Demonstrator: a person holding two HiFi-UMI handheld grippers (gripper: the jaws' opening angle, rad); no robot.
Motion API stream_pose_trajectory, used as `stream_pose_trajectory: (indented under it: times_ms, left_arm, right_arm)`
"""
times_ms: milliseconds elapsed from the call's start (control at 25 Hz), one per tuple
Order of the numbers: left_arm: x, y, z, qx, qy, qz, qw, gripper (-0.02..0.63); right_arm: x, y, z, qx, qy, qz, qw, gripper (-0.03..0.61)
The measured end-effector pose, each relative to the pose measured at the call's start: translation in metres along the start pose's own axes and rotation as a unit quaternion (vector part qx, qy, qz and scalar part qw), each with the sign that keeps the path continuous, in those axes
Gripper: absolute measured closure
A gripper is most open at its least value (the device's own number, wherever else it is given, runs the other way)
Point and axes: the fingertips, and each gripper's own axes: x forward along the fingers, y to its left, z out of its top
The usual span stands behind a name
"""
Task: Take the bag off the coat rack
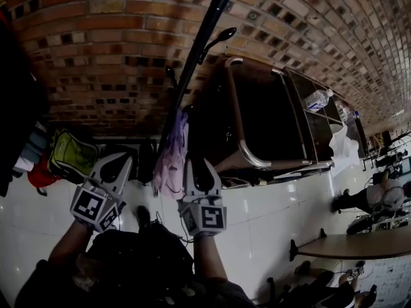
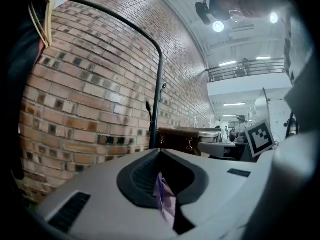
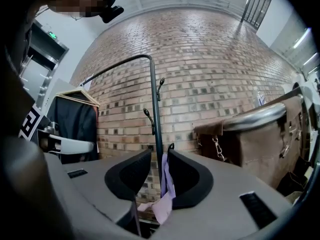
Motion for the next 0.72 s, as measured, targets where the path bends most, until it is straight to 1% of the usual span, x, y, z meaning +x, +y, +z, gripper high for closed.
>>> stream_pose_trajectory:
  times_ms: [120,240,480,720]
  left_arm:
    - [0.014,0.008,-0.004,-0.002,0.002,0.010,0.9999,0.588]
    - [0.027,0.015,-0.008,-0.002,0.006,0.019,0.9998,0.587]
    - [0.053,0.035,-0.019,-0.006,0.011,0.036,0.9993,0.588]
    - [0.081,0.048,-0.032,-0.013,0.019,0.045,0.9987,0.586]
  right_arm:
    - [0.026,0.000,-0.018,0.000,0.025,0.020,0.999,0.431]
    - [0.054,-0.001,-0.039,-0.005,0.055,0.036,0.998,0.370]
    - [0.099,-0.007,-0.077,-0.013,0.096,0.055,0.994,0.364]
    - [0.129,-0.011,-0.102,-0.024,0.126,0.068,0.989,0.351]
